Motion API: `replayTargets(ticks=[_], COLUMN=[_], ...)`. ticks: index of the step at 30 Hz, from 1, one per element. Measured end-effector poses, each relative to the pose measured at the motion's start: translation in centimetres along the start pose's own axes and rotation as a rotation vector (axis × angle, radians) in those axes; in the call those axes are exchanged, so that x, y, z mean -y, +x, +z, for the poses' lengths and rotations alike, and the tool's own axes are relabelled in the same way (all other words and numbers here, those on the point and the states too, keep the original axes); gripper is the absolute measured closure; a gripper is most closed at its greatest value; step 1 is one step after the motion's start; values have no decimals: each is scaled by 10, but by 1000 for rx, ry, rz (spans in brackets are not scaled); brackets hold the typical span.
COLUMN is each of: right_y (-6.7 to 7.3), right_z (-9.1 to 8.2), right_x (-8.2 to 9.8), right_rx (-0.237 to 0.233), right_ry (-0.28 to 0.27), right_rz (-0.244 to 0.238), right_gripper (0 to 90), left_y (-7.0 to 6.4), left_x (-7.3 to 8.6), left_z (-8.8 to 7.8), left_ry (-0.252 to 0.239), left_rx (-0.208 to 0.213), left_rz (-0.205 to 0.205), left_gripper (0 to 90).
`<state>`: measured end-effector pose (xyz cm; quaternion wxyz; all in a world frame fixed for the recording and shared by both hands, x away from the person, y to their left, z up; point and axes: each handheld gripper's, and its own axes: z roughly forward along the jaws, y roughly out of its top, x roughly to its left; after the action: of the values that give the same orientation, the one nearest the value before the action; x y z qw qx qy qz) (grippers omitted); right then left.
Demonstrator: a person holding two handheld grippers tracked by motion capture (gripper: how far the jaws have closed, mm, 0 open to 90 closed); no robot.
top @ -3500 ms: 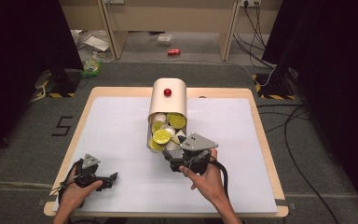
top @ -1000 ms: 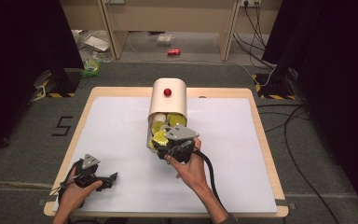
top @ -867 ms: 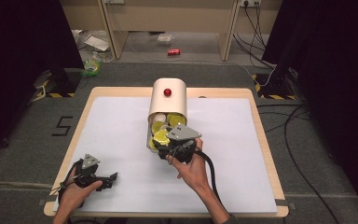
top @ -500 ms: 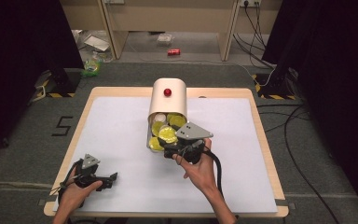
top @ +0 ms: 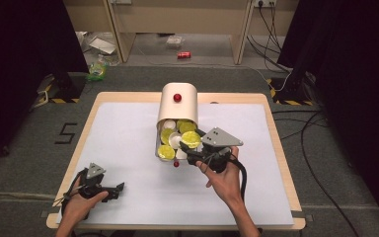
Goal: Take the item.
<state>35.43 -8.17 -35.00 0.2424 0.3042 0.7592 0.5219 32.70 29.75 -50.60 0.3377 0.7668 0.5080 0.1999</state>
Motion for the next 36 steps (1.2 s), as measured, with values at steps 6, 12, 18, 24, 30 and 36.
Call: replayTargets(ticks=[6, 12, 18, 24, 30, 36], right_y=[-11, -23, -36, -47, -59, -71], right_z=[-13, -23, -27, -27, -26, -25], right_x=[3, 6, 11, 18, 28, 37], right_rx=[36, 75, 112, 151, 185, 230], right_ry=[-7, -8, -3, 1, 12, 32], right_rz=[14, 17, 33, 49, 63, 69], right_gripper=[383, 383, 383, 383, 383, 383], left_y=[0, 0, 0, 0, 0, 0], left_x=[0, 0, 0, 0, 0, 0], left_z=[0, 0, 0, 0, 0, 0], left_ry=[0, -1, -1, -1, -1, 0], left_rx=[0, 0, 0, 0, 1, 1], left_rz=[0, -1, -2, -2, -2, -1], left_gripper=[0, 0, 0, 0, 0, 0])
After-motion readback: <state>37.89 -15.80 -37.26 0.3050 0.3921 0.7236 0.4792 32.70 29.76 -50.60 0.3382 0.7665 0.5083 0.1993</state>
